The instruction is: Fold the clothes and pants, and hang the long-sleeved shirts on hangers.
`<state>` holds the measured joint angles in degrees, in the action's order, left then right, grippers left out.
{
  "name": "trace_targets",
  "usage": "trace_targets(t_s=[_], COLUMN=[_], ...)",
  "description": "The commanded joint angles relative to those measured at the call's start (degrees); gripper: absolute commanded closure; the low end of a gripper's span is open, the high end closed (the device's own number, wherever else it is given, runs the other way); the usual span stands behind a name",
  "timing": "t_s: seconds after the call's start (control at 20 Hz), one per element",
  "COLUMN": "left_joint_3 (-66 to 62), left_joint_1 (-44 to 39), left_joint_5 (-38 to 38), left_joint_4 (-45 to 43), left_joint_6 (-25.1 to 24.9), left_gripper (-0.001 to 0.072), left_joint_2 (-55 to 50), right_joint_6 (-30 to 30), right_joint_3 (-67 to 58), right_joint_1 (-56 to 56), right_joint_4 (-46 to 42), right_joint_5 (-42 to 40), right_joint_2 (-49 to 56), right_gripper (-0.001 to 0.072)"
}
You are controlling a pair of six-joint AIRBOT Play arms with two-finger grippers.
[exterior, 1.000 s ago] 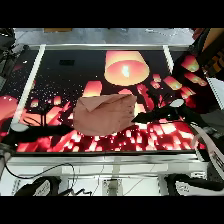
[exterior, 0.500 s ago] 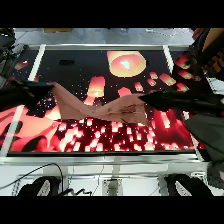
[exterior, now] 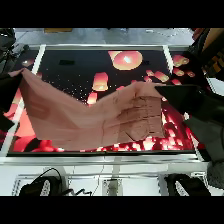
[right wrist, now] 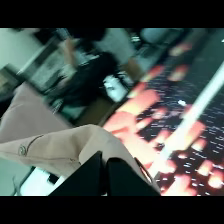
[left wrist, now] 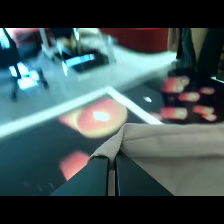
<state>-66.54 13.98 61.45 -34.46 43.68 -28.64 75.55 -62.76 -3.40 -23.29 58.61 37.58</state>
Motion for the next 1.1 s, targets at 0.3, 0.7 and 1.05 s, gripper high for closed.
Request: trace_targets(t_s=[0.3,0.7,1.05], left_joint_3=[13.14,11.32,18.10], left_joint_1=[-15.02,-16.20,-27.39], left_joint_5=[-21.49,-7.98,-7.34], left_joint_4=[4.66,2.34,-11.61], left_joint_6=[-0.33,8.76,24.68], left_gripper=[0.0685,0.0686,0.0685], left_joint_2=[-36.13,-39.67,-41.92], right_joint_6=[4.57,7.52,7.30], right_joint_3=[7.65,7.48,7.48], right_joint_1=[-14.05,-2.99,6.36], right_joint_4=[-3.48,-11.80,-34.97], right_joint_5=[-36.94,-34.27,-11.39], right_joint_2=[31.67,37.73,39.45], right_gripper=[0.0695,0.0695,0.0695])
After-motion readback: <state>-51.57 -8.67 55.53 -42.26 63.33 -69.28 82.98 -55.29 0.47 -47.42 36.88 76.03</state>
